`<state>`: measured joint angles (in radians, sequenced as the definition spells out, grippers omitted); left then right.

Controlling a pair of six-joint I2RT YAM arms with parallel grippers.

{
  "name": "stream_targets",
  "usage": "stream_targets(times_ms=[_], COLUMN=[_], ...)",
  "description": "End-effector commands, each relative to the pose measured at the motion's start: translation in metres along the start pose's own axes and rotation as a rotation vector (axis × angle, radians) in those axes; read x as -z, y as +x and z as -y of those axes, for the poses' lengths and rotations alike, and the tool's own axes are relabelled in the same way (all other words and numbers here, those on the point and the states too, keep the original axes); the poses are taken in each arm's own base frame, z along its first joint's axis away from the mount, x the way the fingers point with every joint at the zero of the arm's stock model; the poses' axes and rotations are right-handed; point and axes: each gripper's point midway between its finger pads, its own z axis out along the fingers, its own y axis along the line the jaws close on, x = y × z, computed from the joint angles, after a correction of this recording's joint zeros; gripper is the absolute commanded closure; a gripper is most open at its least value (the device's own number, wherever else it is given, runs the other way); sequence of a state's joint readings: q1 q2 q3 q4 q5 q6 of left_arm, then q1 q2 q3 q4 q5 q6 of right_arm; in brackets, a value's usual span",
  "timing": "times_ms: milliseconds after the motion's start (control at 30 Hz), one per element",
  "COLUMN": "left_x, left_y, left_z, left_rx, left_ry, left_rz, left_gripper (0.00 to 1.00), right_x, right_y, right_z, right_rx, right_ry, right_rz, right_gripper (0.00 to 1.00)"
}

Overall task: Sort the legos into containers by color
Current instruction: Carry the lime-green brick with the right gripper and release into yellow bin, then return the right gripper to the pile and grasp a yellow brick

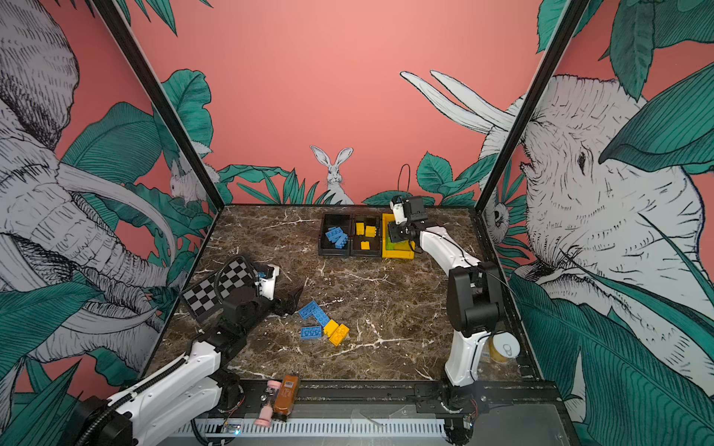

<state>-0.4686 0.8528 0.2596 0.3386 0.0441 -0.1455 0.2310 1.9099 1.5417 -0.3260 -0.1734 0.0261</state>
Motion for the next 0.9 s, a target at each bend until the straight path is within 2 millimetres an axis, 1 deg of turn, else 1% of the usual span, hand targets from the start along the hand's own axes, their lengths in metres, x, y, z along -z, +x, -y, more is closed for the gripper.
stream_targets(times_ms=[0, 133, 300, 367, 467, 500, 567, 633, 700, 767, 833, 867], left_x=[0.003, 0.003, 0.002, 0.002, 0.002, 0.001, 0.001, 0.001, 0.001, 0.001, 0.001, 0.001], left_y=[-0.002, -0.003, -0.001, -0.001, -0.001, 0.0, 0.001, 0.0, 0.0, 0.0, 0.0, 0.0], left_z=[0.002, 0.002, 0.002, 0.001, 0.0, 0.0, 0.0, 0.0, -0.001, -0.002, -0.002, -0.003], left_rx=[-0.004, -0.006, -0.008, -0.008, -0.008, -0.008, -0.005, -0.006, -0.006, -0.006, -0.006, -0.006], left_ry=[0.01, 0.011, 0.006, 0.002, -0.001, -0.002, -0.003, -0.005, -0.008, -0.012, -0.014, -0.018], left_rz=[0.002, 0.005, 0.0, 0.0, -0.001, -0.004, -0.007, -0.006, -0.005, -0.007, -0.005, -0.005], left_gripper=[0.01, 0.01, 0.01, 0.01, 0.01, 0.01, 0.01, 0.01, 0.01, 0.01, 0.01, 0.01], right_x=[-0.013, -0.026, -0.036, -0.037, -0.035, -0.033, -0.028, -0.018, -0.005, 0.01, 0.03, 0.038], right_y=[-0.011, -0.013, -0.006, -0.006, -0.007, -0.007, -0.009, -0.012, -0.015, -0.013, -0.008, -0.002], right_z=[0.015, 0.033, 0.04, 0.039, 0.038, 0.037, 0.037, 0.034, 0.025, 0.007, -0.02, -0.033], right_rx=[-0.072, -0.133, -0.143, -0.144, -0.142, -0.141, -0.136, -0.136, -0.126, -0.091, -0.037, -0.017], right_ry=[-0.005, 0.0, 0.021, 0.023, 0.018, 0.015, 0.016, 0.011, -0.01, -0.028, -0.06, -0.074], right_rz=[0.008, -0.007, -0.041, -0.041, -0.039, -0.04, -0.038, -0.026, -0.016, -0.012, -0.001, -0.002], right_gripper=[0.74, 0.73, 0.7, 0.63, 0.59, 0.55, 0.45, 0.4, 0.37, 0.35, 0.32, 0.32])
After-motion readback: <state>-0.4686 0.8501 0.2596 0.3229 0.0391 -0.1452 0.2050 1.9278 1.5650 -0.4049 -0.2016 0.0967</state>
